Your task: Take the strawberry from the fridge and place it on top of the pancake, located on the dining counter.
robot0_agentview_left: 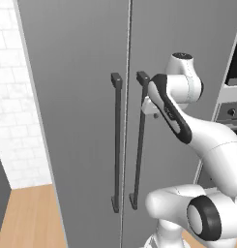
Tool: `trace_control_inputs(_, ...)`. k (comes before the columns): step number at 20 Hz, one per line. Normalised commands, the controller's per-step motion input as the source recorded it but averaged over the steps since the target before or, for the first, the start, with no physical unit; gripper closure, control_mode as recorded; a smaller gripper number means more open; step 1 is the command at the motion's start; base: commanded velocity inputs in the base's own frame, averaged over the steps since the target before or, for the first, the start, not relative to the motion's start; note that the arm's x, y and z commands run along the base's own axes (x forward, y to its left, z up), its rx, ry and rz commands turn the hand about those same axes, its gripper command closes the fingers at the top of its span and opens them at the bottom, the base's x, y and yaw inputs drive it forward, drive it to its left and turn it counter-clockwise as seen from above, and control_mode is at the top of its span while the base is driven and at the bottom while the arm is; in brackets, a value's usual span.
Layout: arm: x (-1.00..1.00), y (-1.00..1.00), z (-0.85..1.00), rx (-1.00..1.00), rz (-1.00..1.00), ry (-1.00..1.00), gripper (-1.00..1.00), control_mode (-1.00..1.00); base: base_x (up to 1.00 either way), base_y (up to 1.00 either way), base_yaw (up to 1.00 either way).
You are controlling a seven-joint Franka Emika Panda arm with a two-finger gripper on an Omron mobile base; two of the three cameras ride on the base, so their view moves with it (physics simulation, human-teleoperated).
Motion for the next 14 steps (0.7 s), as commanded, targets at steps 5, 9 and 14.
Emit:
trace_control_inputs(5,0.0,0.0,0.0,0.0,0.0,0.0,-1.0,1.0,-0.03,0.07,-0.02)
trace_control_inputs(9,0.0,0.0,0.0,0.0,0.0,0.0,-1.0,1.0,-0.11,0.54,-0.19)
trace_control_inputs(14,0.0,0.0,0.0,0.0,0.0,0.0,-1.0,1.0,-0.09,0.57,-0.25)
